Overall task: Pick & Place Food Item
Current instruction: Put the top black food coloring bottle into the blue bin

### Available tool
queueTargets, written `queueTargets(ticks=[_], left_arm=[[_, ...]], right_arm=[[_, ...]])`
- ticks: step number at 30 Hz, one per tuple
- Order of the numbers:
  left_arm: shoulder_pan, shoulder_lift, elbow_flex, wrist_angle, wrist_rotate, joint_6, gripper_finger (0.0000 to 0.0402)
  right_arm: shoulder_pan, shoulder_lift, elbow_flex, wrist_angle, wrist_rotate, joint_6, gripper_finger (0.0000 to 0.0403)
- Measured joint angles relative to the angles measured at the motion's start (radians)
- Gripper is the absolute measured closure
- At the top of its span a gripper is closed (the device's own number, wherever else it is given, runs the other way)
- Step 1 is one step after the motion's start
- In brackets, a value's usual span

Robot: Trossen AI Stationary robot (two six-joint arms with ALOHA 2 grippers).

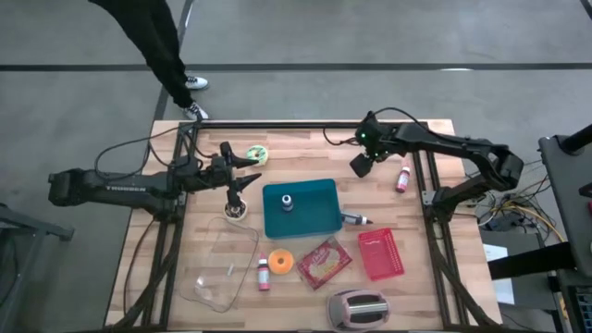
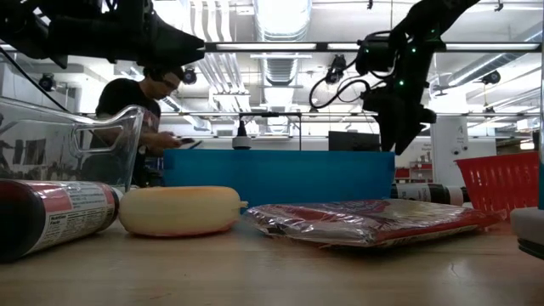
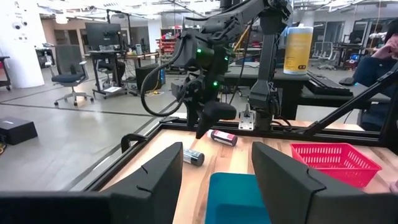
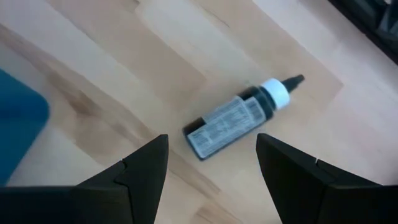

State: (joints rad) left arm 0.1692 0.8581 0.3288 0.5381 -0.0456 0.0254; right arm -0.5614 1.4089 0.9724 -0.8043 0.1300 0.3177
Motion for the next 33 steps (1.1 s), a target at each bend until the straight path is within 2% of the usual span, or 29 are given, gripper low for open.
queueTargets(ticks=[7,16,23,33], left_arm=[[0.000,0.000,-0.003,0.000,0.000,-0.006,0.0204],[0.000,0.000,-0.006,0.000,0.000,-0.019,0.0204],[0.000,0.000,-0.006,0.003,0.007,-0.026,0.0204],[-0.001,0.000,-0.006,0.006,0.008,-0.026,0.0204]], right_arm=[[-0.054,-0.011,-0.004,-0.002,-0.006,0.030,0.0165],[-0.087,-0.008,-0.011,-0.036,-0.131,0.072,0.0165],[-0.096,0.035,-0.013,-0.072,-0.107,0.076,0.0158],[-0.115,0.131,-0.013,0.029,-0.127,0.071,0.0149]])
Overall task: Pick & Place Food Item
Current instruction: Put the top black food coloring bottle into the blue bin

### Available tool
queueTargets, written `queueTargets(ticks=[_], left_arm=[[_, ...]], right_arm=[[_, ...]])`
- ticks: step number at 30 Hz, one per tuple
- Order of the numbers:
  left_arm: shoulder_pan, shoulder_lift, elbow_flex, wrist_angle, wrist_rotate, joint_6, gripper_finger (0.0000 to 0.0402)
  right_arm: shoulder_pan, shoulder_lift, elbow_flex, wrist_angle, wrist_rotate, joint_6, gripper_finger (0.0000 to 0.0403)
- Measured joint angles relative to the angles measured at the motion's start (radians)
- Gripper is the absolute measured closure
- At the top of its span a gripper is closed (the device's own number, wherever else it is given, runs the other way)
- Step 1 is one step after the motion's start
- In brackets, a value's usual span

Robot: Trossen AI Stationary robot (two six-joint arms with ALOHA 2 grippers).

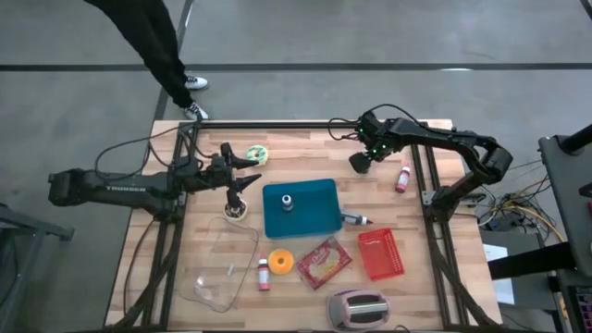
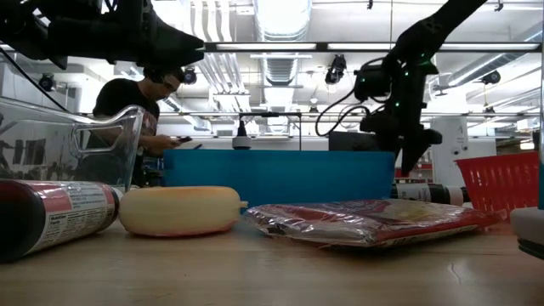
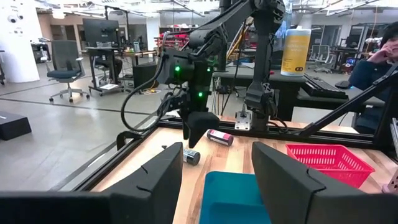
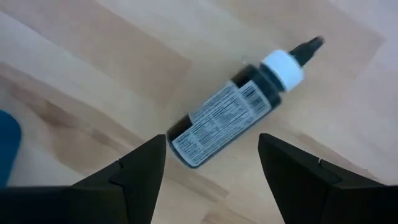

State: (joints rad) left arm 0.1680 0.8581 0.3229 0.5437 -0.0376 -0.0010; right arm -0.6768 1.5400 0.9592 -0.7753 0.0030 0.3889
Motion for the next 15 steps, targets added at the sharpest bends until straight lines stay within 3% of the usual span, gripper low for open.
queueTargets(ticks=[15], left_arm=[[0.000,0.000,0.000,0.001,0.015,0.000,0.0204]], right_arm=[[-0.042,0.047,-0.006,0.028,-0.002,0.005,0.0138]])
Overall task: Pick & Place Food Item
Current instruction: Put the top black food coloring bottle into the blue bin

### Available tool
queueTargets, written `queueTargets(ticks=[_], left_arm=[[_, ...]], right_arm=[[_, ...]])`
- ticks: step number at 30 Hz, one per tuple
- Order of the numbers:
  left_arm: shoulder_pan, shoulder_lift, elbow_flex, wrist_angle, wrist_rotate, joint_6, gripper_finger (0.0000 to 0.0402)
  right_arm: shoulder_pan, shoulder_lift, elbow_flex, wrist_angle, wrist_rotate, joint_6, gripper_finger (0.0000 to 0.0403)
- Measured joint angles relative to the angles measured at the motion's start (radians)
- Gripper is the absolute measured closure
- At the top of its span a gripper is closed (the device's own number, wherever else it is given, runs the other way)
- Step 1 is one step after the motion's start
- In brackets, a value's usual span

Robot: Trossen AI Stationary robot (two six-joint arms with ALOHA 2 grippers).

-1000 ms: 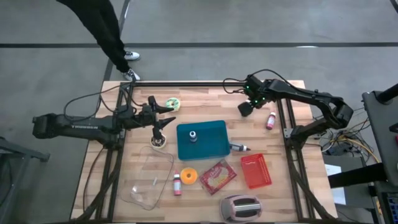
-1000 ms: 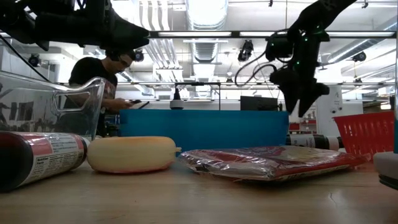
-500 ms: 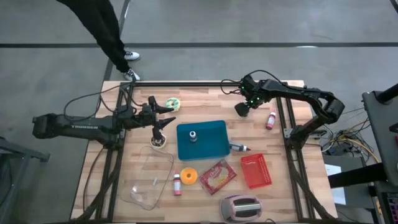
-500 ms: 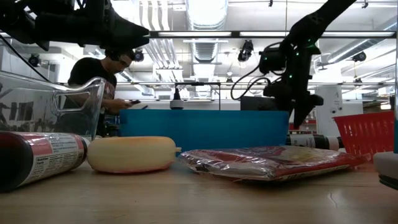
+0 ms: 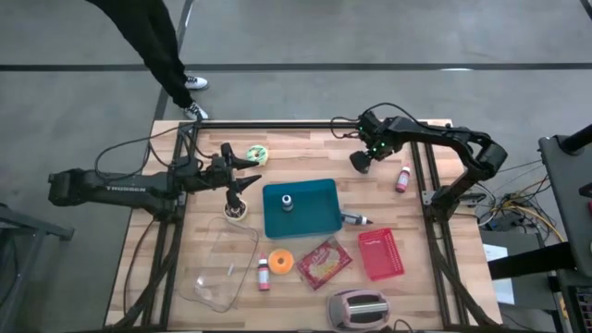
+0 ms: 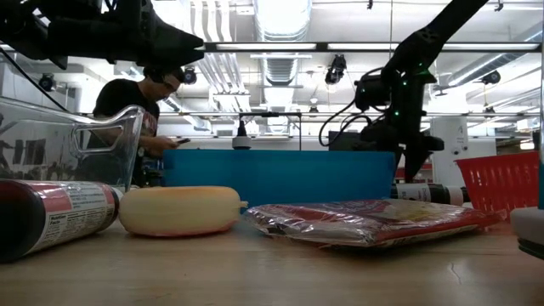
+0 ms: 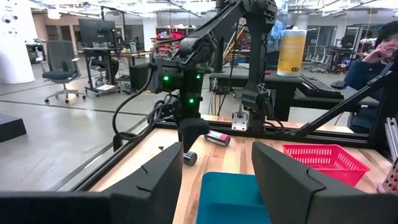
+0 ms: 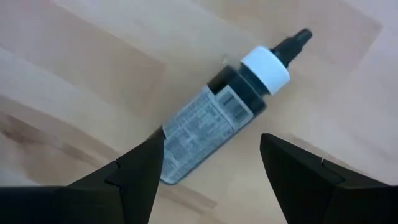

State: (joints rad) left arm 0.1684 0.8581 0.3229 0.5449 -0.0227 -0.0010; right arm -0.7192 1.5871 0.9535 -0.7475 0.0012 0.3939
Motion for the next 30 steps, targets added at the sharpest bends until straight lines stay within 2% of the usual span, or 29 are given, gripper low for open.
queueTargets(ticks=[18,30], left_arm=[[0.000,0.000,0.000,0.000,0.000,0.000,0.0204],[0.001,0.000,0.000,0.000,0.000,0.000,0.0204]], right_arm=[[-0.015,0.064,-0.002,0.057,-0.036,-0.004,0.0138],[-0.014,0.065,-0.009,0.073,-0.028,-0.020,0.0161]])
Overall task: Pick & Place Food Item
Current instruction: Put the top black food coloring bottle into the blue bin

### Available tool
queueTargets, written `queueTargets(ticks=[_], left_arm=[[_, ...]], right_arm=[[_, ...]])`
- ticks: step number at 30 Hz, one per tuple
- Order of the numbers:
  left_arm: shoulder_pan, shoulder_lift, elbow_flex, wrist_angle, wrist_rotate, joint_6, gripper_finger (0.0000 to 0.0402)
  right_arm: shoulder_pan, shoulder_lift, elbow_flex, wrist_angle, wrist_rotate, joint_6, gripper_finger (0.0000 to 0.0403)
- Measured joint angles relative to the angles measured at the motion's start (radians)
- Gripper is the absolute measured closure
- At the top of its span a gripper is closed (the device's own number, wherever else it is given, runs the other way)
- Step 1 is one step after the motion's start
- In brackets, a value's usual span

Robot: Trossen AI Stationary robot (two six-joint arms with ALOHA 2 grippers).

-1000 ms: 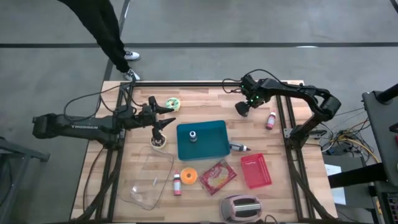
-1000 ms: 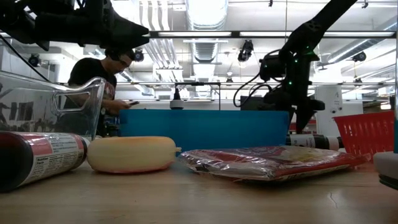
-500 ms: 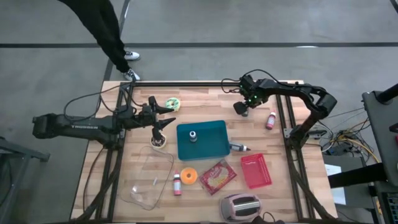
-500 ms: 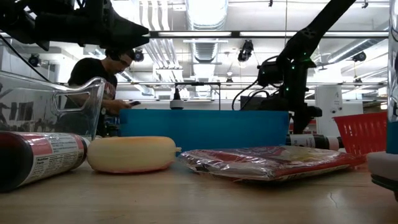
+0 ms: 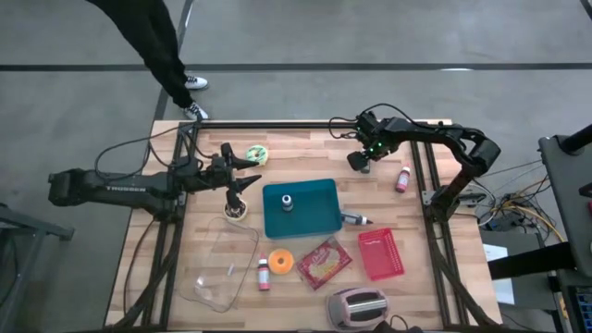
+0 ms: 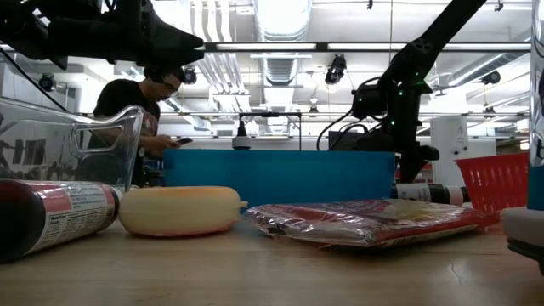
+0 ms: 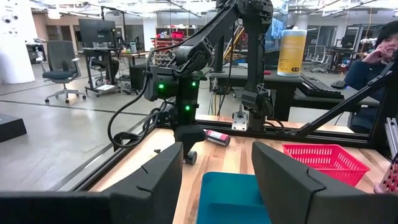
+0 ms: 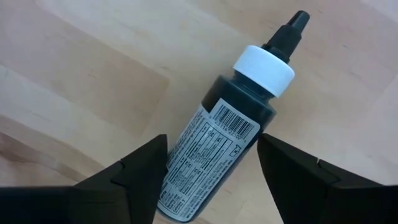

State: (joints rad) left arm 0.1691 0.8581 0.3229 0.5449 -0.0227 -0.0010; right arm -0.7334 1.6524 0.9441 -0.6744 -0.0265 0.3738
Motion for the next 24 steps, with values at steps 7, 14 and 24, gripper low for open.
queueTargets(ticks=[7,14,24], left_arm=[[0.000,0.000,0.000,0.000,0.000,0.000,0.0204],[0.000,0.000,0.000,0.000,0.000,0.000,0.0204],[0.000,0.000,0.000,0.000,0.000,0.000,0.0204]], right_arm=[[0.000,0.000,-0.004,0.004,0.000,-0.011,0.0165],[0.000,0.000,-0.018,0.004,0.003,-0.019,0.0203],[0.000,-0.001,-0.019,-0.006,0.000,-0.081,0.0303]])
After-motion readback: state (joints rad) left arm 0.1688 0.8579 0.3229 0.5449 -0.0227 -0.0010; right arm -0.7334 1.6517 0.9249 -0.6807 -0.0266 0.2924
